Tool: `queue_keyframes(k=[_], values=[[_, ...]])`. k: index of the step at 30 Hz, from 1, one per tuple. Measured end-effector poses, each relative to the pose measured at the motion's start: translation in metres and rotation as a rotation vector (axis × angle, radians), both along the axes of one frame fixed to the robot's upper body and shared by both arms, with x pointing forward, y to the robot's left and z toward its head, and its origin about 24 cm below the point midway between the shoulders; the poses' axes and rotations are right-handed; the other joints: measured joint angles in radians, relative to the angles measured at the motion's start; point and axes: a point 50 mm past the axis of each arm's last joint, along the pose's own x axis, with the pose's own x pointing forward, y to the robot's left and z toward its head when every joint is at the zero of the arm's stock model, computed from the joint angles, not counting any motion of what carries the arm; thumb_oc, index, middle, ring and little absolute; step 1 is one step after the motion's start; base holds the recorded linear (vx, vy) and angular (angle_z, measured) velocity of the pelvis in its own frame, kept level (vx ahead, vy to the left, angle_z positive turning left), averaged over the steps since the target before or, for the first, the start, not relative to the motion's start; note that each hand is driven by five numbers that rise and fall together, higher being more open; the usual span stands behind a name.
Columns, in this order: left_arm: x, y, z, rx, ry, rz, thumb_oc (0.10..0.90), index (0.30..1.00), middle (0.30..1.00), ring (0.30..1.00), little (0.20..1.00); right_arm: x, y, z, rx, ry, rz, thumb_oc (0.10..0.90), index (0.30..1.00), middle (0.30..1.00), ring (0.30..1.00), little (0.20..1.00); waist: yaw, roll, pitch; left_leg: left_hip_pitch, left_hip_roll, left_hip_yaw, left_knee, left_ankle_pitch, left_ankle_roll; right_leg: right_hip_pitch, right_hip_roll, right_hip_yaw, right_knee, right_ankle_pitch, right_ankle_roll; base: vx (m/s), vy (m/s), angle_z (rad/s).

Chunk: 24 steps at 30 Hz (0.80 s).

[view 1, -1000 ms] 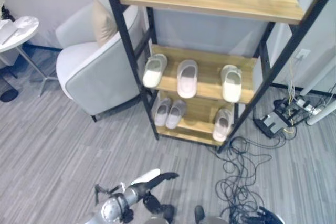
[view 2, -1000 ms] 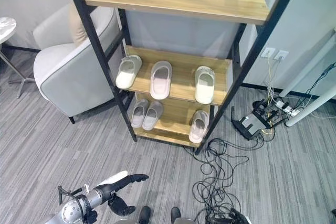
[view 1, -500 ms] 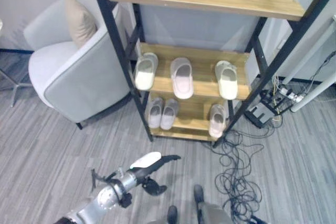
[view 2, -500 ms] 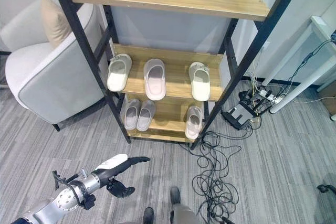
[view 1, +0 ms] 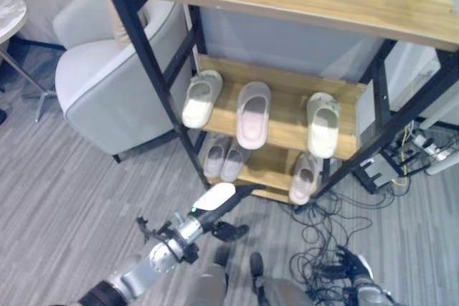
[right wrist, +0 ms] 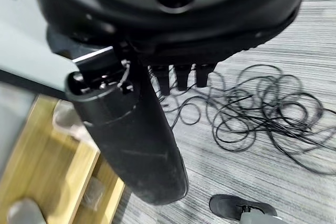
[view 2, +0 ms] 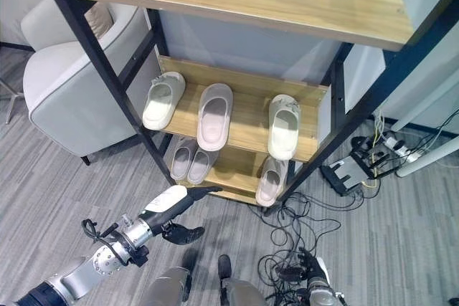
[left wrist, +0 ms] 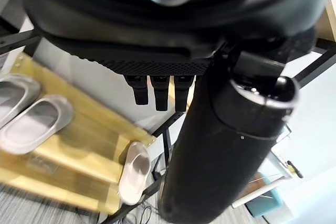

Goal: Arrange the slippers neatly on the shoe rack.

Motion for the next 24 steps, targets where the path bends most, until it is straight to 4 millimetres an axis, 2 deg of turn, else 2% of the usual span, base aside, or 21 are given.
queue_keyframes(k=[1,2,5,7,11,14,18,24], values=[[-0.002,0.000,0.007,0.019,-0.050,-0.019,0.800,0.900,0.900,0.900,0.900,-0.004,0.004,-0.002,0.002,0.010,0.020,0.800,0.900,0.900,0.900,0.900,-0.001,0.010,0.004,0.027,0.004,-0.017,-0.016,0.033,0.011,0.015,0.017,0.023,-0.003,-0.014,0.017,0.18,0.089,-0.71],[-0.003,0.000,0.012,0.025,-0.078,-0.035,0.800,0.900,0.900,0.900,0.900,-0.006,0.007,-0.004,0.004,0.018,0.030,0.800,0.900,0.900,0.900,0.900,0.003,0.007,0.004,0.039,0.004,-0.027,-0.029,0.050,0.008,0.014,0.019,0.027,0.008,-0.018,0.017,0.11,0.064,-0.45],[-0.009,-0.008,0.044,-0.055,-0.235,-0.103,0.800,0.900,0.900,0.900,0.900,-0.029,0.015,-0.016,0.026,0.096,0.026,0.800,0.900,0.900,0.900,0.900,-0.015,0.007,0.004,0.062,0.005,-0.002,-0.050,0.140,0.025,0.026,0.018,0.048,0.017,-0.044,0.045,0.08,0.059,-0.26],[-0.013,-0.013,0.060,-0.115,-0.304,-0.127,0.800,0.900,0.900,0.900,0.900,-0.044,0.019,-0.021,0.041,0.135,0.018,0.800,0.900,0.900,0.900,0.900,-0.017,0.003,0.003,0.084,-0.004,0.022,-0.087,0.149,0.042,0.027,0.000,0.063,0.019,-0.057,0.063,0.05,0.052,-0.18],[-0.013,-0.018,0.071,-0.222,-0.335,-0.117,0.800,0.900,0.900,0.900,0.900,-0.056,0.032,-0.028,0.072,0.175,0.022,0.800,0.900,0.900,0.900,0.900,-0.035,0.000,0.001,0.118,-0.022,0.035,-0.127,0.158,0.056,0.058,-0.027,0.073,-0.014,-0.064,0.080,0.02,0.024,-0.04],[-0.008,-0.016,0.075,-0.154,-0.404,-0.122,0.800,0.900,0.900,0.900,0.900,-0.050,0.035,-0.028,0.075,0.166,0.028,0.800,0.900,0.900,0.900,0.900,-0.040,-0.003,-0.001,0.116,-0.026,0.043,-0.135,0.160,0.059,0.057,-0.035,0.075,-0.032,-0.062,0.086,-0.01,0.010,-0.01],[0.012,-0.015,0.086,0.033,-0.629,-0.122,0.800,0.900,0.900,0.900,0.900,-0.040,0.038,-0.026,0.075,0.138,0.050,0.800,0.900,0.900,0.900,0.900,-0.044,-0.015,-0.016,0.101,-0.025,0.066,-0.136,0.157,0.063,0.039,-0.035,0.098,-0.036,-0.058,0.092,-0.04,0.027,-0.17],[0.050,-0.020,0.124,0.132,-0.914,-0.021,0.800,0.900,0.900,0.900,0.900,-0.029,0.042,-0.023,0.070,0.121,0.094,0.800,0.900,0.900,0.900,0.900,-0.070,-0.027,-0.035,0.042,-0.018,0.105,-0.134,0.163,0.070,-0.037,-0.031,0.128,-0.027,-0.042,0.102,-0.05,0.038,-0.21]])
